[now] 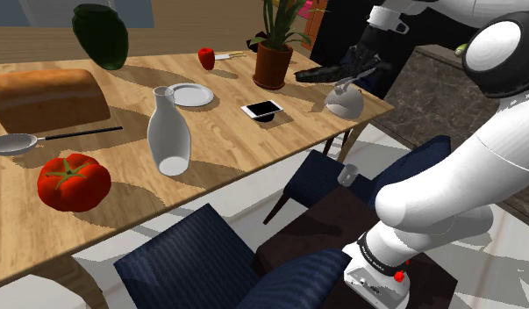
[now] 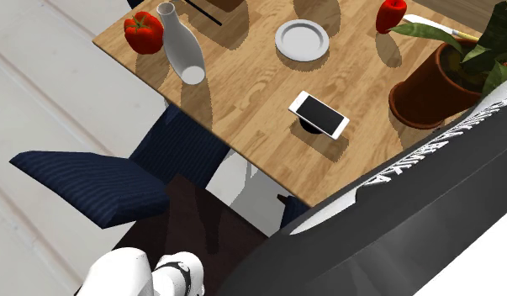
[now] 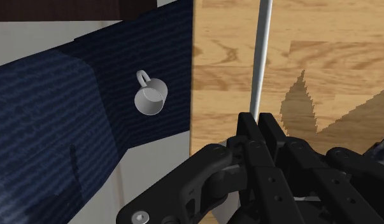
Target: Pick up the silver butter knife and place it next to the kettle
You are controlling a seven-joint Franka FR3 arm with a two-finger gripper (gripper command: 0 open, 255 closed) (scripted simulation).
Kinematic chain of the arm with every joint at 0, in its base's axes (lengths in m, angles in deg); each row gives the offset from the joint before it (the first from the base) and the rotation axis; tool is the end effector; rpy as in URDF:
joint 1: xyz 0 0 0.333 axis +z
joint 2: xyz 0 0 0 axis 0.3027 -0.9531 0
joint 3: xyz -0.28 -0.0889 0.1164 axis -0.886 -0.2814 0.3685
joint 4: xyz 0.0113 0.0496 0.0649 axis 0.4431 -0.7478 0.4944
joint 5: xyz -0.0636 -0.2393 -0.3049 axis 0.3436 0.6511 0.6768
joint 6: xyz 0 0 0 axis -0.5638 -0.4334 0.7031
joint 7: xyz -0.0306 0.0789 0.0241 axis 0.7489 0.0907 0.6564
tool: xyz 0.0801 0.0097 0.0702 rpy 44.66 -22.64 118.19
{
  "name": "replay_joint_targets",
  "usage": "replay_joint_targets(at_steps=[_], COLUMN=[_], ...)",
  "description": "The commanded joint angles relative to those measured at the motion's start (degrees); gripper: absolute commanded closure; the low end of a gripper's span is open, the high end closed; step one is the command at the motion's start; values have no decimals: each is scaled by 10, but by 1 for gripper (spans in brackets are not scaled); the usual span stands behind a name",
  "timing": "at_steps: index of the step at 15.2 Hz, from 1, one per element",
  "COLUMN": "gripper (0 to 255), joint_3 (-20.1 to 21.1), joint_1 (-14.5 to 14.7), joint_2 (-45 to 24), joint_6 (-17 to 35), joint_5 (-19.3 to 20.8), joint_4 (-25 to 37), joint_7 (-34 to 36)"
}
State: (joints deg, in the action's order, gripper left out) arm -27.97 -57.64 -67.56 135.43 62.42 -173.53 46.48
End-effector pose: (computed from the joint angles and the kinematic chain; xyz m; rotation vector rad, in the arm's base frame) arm 0.4517 -0.3206 0.5794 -2.1541 2.2321 0.0533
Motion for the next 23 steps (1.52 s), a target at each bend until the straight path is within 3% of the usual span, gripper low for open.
replay_joint_targets(at_steps=[1, 23], gripper=[255, 255], joint_3=[0, 1], joint_1=[0, 1], joint_2=[2, -14], joint_6=[17, 184], joint_5=[0, -1], joint_4=[-18, -170], joint_7=[-1, -7])
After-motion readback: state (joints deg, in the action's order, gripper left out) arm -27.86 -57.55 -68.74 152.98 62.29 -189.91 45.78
